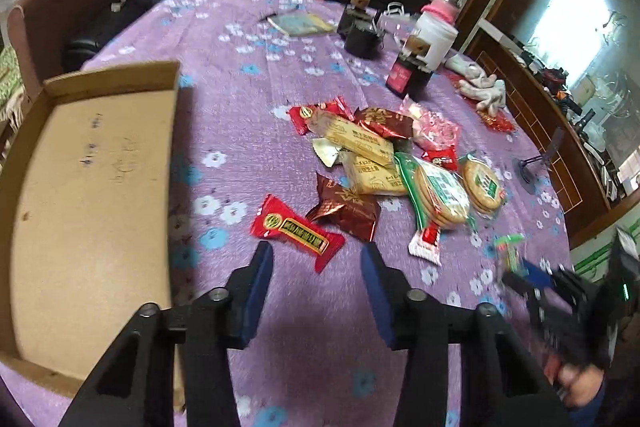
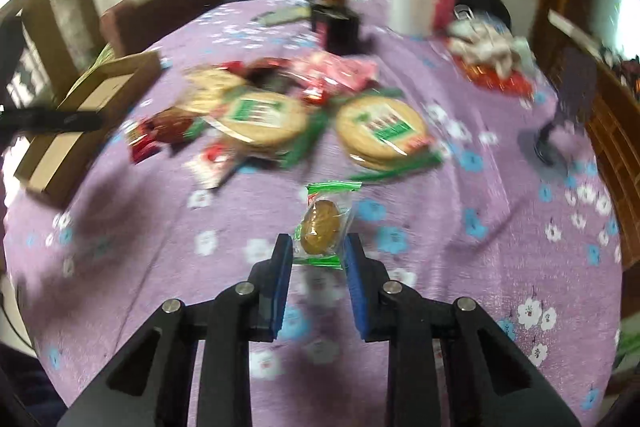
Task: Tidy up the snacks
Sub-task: 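Grasp the red candy packet with the left tool while the right tool grasps the small bagged cookie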
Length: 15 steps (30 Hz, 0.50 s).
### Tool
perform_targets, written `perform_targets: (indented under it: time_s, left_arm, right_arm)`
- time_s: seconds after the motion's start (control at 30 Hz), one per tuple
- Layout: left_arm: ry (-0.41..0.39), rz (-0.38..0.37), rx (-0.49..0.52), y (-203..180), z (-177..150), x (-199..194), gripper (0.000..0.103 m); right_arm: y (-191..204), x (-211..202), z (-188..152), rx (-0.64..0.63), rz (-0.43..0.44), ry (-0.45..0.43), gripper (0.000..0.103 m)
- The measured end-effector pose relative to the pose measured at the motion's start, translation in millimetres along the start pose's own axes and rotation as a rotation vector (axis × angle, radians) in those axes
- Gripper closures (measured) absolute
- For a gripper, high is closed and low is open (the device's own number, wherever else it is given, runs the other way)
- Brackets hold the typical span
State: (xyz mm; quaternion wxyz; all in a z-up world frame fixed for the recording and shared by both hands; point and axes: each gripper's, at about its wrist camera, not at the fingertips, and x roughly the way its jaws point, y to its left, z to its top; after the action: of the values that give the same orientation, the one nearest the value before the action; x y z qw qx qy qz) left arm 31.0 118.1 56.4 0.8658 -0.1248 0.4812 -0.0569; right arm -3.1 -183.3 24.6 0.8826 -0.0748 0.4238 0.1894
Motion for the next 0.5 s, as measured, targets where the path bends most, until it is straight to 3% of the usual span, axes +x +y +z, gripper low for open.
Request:
perform_targets:
  time_s: [0.23, 0.4, 0.5]
  left_arm:
    - [0.073, 0.075, -0.100, 2, 11, 44, 0.074]
    - [0.060, 0.161, -0.040, -8, 11, 63, 0.076]
    - [0.054, 0.129, -0.001, -13, 5, 61, 0.085]
  right_arm:
    - [14, -15, -3, -0.028, 0.073, -0.026, 0.077]
    - [19, -25, -6, -0.028, 0.103, -0.041, 0.077]
    - [21, -29, -7, -0.026, 0.118, -0.047, 0.077]
